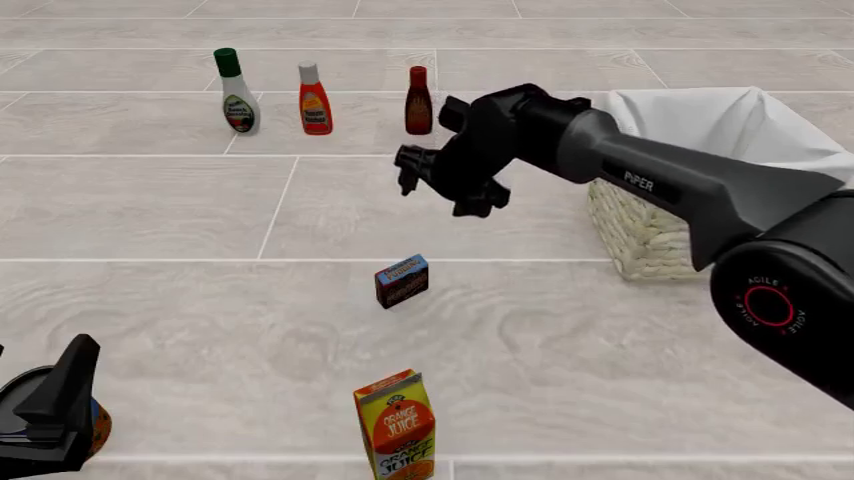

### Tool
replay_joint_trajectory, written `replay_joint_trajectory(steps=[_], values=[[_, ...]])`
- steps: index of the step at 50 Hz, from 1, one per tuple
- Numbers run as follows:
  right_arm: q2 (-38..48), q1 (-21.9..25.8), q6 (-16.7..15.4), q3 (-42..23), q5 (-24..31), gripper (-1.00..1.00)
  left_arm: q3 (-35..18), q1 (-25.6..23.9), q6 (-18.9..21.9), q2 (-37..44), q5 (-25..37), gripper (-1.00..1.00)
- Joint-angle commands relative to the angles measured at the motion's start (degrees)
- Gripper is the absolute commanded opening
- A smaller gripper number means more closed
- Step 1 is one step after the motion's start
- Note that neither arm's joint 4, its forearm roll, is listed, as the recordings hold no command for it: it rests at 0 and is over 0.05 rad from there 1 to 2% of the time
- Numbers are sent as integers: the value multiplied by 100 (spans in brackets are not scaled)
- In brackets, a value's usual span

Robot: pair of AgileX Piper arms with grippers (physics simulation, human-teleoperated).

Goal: Pick the chocolate pudding and place it in the basket.

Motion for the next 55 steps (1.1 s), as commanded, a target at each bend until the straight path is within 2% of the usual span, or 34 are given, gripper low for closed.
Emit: replay_joint_trajectory(steps=[1,26,33,55], values=[[-72,-35,427,285,-176,100,0,0,0,0,0,100],[-248,-111,1145,906,-540,100,0,0,0,0,0,100],[-242,-162,1200,968,-596,100,0,0,0,0,0,100],[-13,92,1561,963,-832,100,0,0,0,0,0,100]])
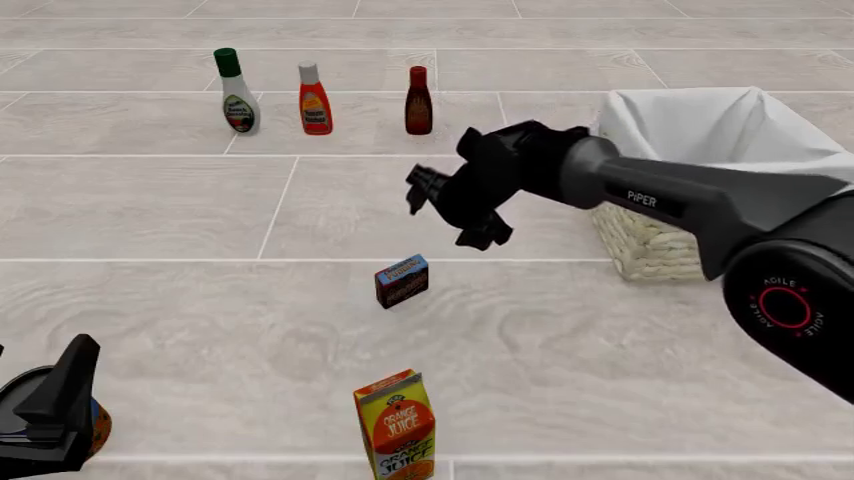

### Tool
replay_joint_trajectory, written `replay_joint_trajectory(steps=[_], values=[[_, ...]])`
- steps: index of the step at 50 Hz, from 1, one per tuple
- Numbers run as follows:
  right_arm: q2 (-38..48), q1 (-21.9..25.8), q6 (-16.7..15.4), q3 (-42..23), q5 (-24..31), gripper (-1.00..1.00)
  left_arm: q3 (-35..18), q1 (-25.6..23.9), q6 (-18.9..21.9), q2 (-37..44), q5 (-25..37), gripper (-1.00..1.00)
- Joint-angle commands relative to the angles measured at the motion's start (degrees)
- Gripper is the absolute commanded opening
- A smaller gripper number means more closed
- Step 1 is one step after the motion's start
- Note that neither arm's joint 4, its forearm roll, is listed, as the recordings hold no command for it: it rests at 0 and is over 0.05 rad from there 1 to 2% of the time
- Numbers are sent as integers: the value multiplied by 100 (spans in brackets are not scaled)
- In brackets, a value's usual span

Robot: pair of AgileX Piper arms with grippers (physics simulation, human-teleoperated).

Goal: Pick the chocolate pudding and place it in the basket.

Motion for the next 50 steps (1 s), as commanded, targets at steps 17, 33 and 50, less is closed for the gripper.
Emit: replay_joint_trajectory(steps=[17,33,50], values=[[373,122,340,-74,-186,100,0,0,0,0,0,100],[540,150,454,-33,-282,100,0,0,0,0,0,100],[705,206,553,124,-443,100,0,0,0,0,0,100]])
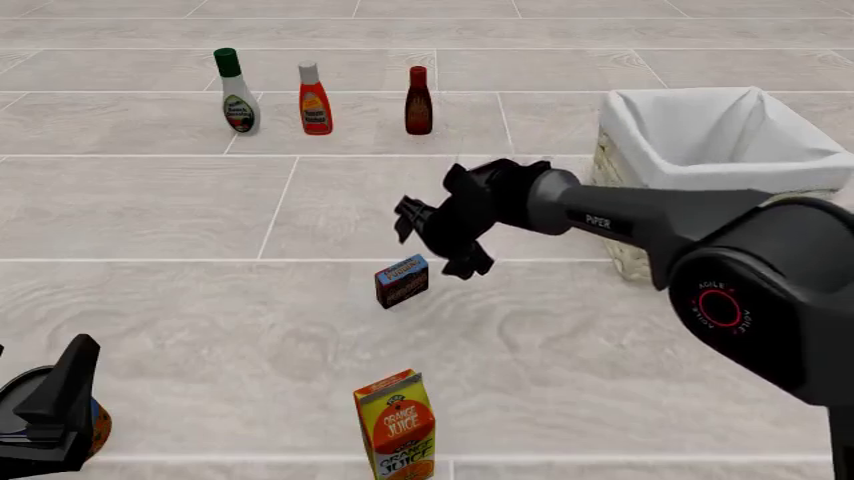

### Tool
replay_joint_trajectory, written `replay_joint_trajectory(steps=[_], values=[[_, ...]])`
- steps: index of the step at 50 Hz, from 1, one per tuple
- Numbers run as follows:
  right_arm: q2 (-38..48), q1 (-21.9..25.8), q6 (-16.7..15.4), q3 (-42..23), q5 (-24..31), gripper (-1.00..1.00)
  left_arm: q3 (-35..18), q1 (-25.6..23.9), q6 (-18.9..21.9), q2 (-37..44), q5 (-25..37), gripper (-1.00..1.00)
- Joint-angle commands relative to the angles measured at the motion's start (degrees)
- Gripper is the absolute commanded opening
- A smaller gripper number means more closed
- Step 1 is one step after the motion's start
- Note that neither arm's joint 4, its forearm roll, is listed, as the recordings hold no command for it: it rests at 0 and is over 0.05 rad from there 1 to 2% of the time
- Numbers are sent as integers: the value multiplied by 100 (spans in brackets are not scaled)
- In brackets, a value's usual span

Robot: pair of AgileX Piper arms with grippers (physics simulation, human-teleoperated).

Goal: Pick the chocolate pudding and place it in the basket.

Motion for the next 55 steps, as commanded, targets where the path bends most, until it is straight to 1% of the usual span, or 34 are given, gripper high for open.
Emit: replay_joint_trajectory(steps=[1,38,44,45,47,48,49,50,52,53,54,55], values=[[125,31,75,99,-104,100,0,0,0,0,0,100],[333,421,469,497,-548,100,0,0,0,0,0,100],[335,333,386,449,-532,100,0,0,0,0,0,100],[318,254,365,465,-510,-100,0,0,0,0,0,100],[294,27,144,383,-368,-100,0,0,0,0,0,100],[287,79,176,374,-418,-100,0,0,0,0,0,100],[256,2,117,373,-402,-100,0,0,0,0,0,100],[231,-116,-25,318,-347,-100,0,0,0,0,0,100],[245,-81,-21,290,-337,-100,0,0,0,0,0,100],[239,-93,-77,255,-299,-100,0,0,0,0,0,100],[220,-199,-273,170,-222,-100,0,0,0,0,0,100],[200,-180,-264,177,-246,-100,0,0,0,0,0,100]])
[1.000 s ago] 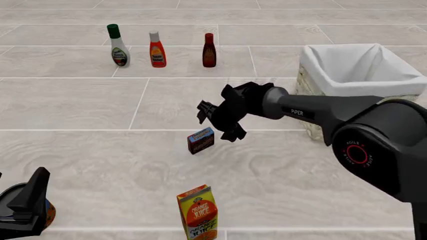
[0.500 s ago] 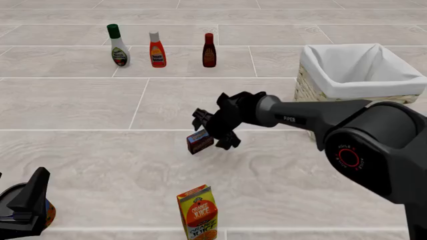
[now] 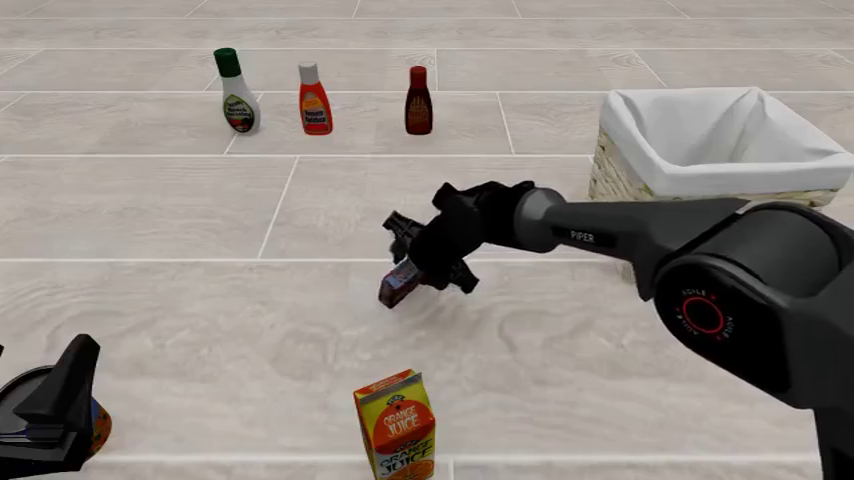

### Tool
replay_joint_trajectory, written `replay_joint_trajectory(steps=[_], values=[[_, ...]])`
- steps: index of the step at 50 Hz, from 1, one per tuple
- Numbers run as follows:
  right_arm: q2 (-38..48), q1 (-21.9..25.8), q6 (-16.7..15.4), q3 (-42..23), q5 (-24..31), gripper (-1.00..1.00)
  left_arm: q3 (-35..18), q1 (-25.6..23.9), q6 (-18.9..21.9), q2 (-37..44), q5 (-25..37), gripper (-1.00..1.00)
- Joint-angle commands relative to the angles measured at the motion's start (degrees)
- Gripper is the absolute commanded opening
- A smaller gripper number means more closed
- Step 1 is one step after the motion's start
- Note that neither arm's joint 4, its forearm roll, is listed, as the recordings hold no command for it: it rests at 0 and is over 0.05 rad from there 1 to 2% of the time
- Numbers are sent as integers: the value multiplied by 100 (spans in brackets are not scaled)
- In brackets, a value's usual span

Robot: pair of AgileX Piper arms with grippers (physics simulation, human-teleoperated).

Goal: Pick the chocolate pudding and place it in the basket.

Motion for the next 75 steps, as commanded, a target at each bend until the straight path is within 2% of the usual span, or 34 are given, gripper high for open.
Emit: replay_joint_trajectory(steps=[1,2,4,9,10,15,20,21,24,38,39,51,62,63,69,70,75], values=[[30,-384,-342,-74,226,-100,0,0,0,0,0,100],[-11,-494,-550,-156,286,-100,0,0,0,0,0,100],[-49,-517,-587,-149,280,-100,0,0,0,0,0,100],[-372,-773,-1120,-197,198,-100,0,0,0,0,0,100],[-372,-773,-1120,-196,198,-100,0,0,0,0,0,100],[-735,-921,-1558,-195,105,-100,0,0,0,0,0,100],[-879,-909,-1687,-247,103,-100,0,0,0,0,0,100],[-968,-938,-1790,-243,93,-100,0,0,0,0,0,100],[-1019,-908,-1783,-222,72,-100,0,0,0,0,0,100],[-1486,-877,-2183,-255,7,-100,0,0,0,0,0,100],[-1604,-930,-2329,-251,-18,-100,0,0,0,0,0,100],[-1976,-1087,-2592,-198,-89,-100,0,0,0,0,0,100],[-2615,-1529,-3202,-64,-288,-100,0,0,0,0,0,100],[-2732,-1637,-3335,-29,-324,-100,0,0,0,0,0,100],[-2926,-1778,-3509,58,-425,-100,0,0,0,0,0,100],[-3094,-1933,-3661,113,-499,-100,0,0,0,0,0,100],[-3220,-2068,-3746,94,-499,-100,0,0,0,0,0,100]])
